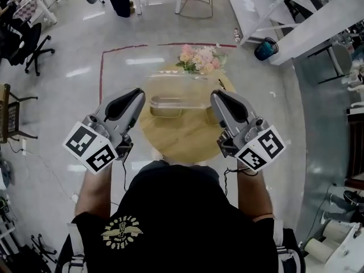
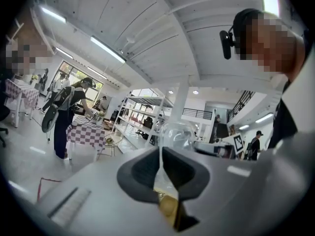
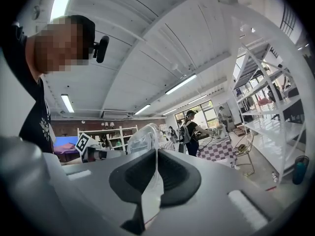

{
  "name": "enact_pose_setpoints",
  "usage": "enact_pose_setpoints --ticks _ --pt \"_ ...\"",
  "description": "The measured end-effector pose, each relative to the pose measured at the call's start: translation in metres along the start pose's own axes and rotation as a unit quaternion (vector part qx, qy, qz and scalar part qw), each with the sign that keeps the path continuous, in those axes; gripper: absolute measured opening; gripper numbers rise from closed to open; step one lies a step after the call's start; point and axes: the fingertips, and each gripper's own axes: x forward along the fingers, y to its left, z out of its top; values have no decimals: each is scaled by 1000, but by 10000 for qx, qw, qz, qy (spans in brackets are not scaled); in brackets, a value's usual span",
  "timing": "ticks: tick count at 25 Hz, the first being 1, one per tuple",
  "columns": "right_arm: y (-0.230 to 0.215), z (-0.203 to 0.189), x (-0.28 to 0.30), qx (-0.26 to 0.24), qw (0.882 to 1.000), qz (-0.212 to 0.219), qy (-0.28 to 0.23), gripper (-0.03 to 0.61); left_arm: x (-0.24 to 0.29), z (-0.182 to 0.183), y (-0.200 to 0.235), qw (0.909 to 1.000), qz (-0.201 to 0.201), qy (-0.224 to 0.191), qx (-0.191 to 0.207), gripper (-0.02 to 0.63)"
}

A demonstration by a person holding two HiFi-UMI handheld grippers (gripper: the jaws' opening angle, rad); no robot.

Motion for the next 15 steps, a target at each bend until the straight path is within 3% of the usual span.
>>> enact_pose_setpoints --ticks 8,15 --pt "3 -32 33 188 9987 -337 343 15 -6 -27 44 9986 -188 225 -435 18" --pt "-13 -64 35 432 9970 -388 508 15 8 -60 60 9972 33 517 -537 18"
